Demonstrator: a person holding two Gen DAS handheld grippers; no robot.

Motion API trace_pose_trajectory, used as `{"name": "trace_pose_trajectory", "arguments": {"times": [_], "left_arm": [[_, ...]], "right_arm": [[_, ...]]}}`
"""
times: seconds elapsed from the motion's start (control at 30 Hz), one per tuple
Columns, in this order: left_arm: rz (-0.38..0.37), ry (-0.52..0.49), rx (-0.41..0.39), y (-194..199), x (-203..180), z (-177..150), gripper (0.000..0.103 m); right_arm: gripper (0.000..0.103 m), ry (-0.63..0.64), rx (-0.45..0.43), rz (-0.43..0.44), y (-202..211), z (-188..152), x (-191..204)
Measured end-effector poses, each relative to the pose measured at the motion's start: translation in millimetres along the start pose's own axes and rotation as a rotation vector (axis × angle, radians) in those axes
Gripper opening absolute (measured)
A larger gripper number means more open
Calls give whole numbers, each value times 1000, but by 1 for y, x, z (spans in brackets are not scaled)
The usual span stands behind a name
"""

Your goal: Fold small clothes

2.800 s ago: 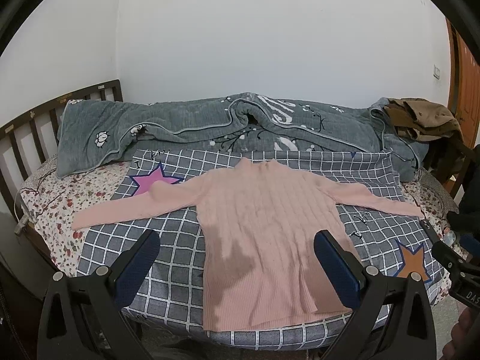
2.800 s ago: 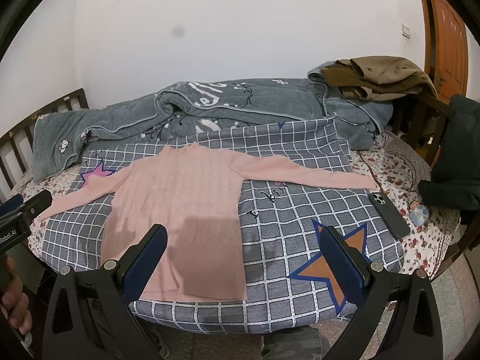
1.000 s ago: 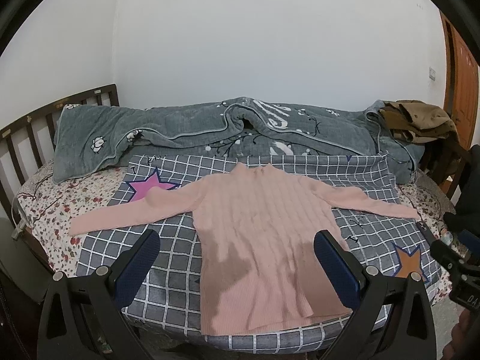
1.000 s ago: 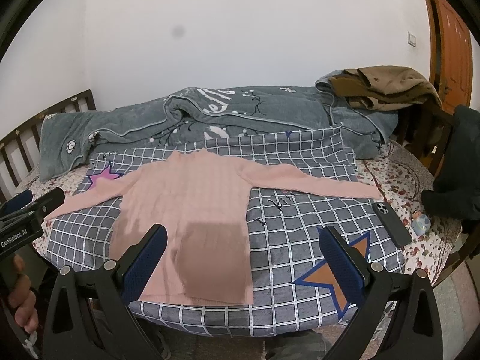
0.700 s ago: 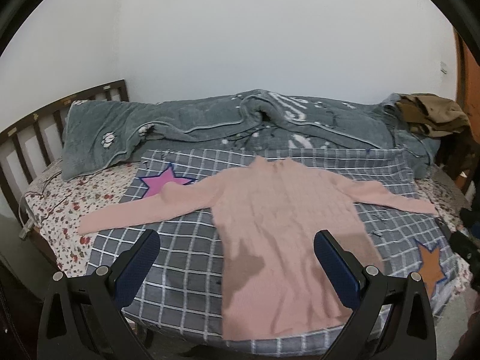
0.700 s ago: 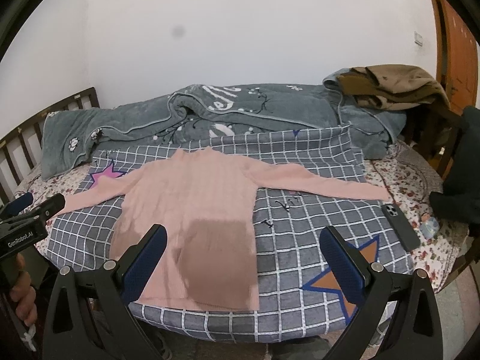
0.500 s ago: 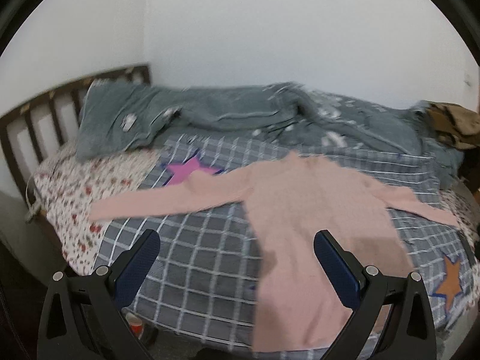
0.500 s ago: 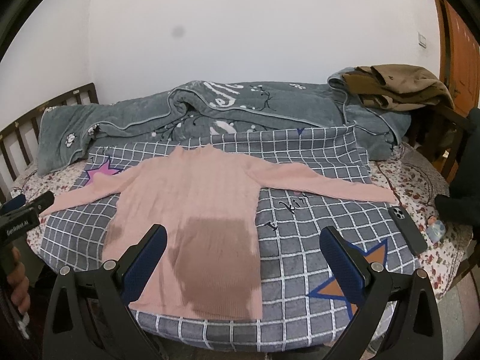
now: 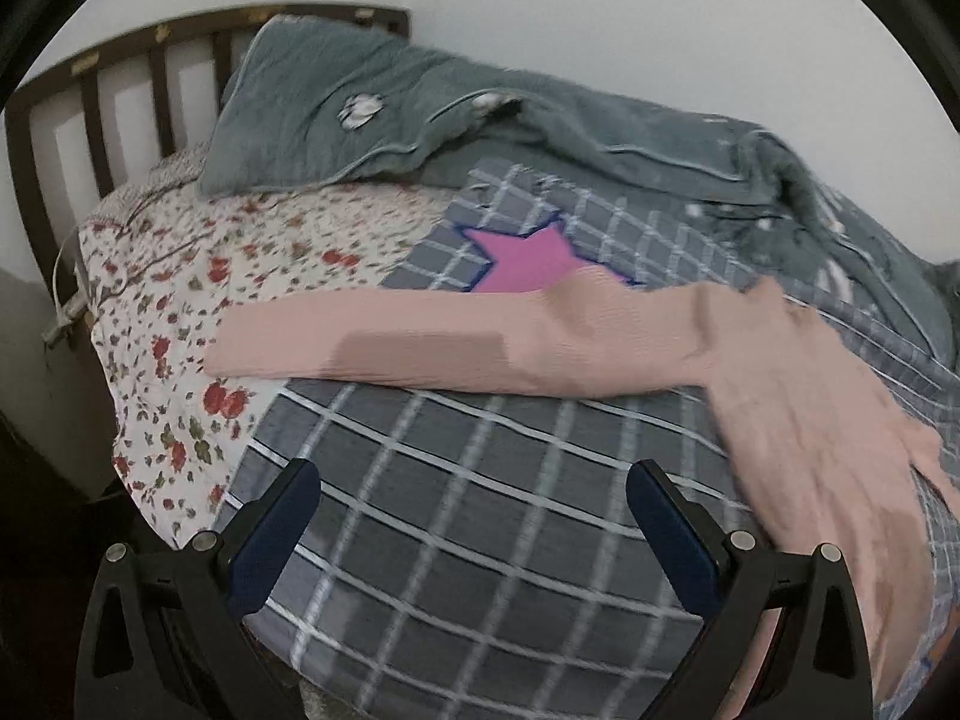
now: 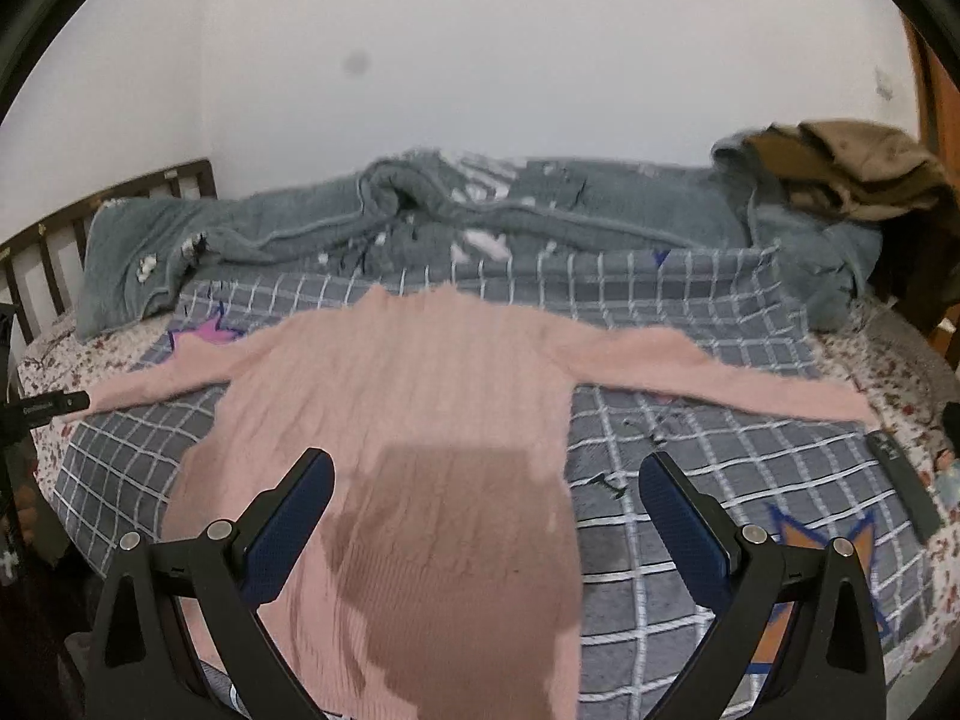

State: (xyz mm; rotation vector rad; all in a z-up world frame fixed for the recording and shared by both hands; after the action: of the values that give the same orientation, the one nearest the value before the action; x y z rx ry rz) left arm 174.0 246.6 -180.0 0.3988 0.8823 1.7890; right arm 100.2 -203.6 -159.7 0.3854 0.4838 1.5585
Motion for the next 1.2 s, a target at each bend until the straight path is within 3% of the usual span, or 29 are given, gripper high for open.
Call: {"name": "trace_pose_trajectory", "arguments": {"times": [0.13,0.3,0.43,0.5,0.57,0.7,0.77,0.83,1.0,1.2], "left_arm": [[-22,63,9,-27,23,12,102],[-107,206,69,-67,53,18,102],[-143,330,88,-97,73,20,93],[-127,342,57,-106,79,25,90],[-103,331,30,-111,80,31,84],[-57,352,-18,-119,87,43,61],[-20,337,-16,-123,91,45,40],[12,289,-29,-121,90,48,11],[41,233,-125,-91,71,66,8],[16,81,-227,-44,-4,96,7]], "right_arm": [[100,14,25,-3,-24,-2,7],[100,29,53,4,-46,-7,16],[100,-24,50,25,-57,-3,14],[100,-55,38,27,-60,2,11],[100,-73,26,26,-62,8,9],[100,-62,3,0,-70,19,4],[100,-49,-6,-4,-76,26,3],[100,-26,-12,5,-83,34,3],[100,51,-68,-11,-91,61,2],[100,37,-58,4,-96,48,-17]]}}
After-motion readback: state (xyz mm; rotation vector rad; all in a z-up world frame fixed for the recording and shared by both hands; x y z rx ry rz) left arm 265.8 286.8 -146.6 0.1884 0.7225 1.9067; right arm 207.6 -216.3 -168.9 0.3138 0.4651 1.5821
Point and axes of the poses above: each gripper's, at about its wrist camera, not at the fingertips, and y roughly against the way its jaws point, x to its left, z to its top, the point moved 6 cm from there along -y, roughly the way its jaws point, and after that the axes turned 4 degrees about y, right-handed, at the moved point
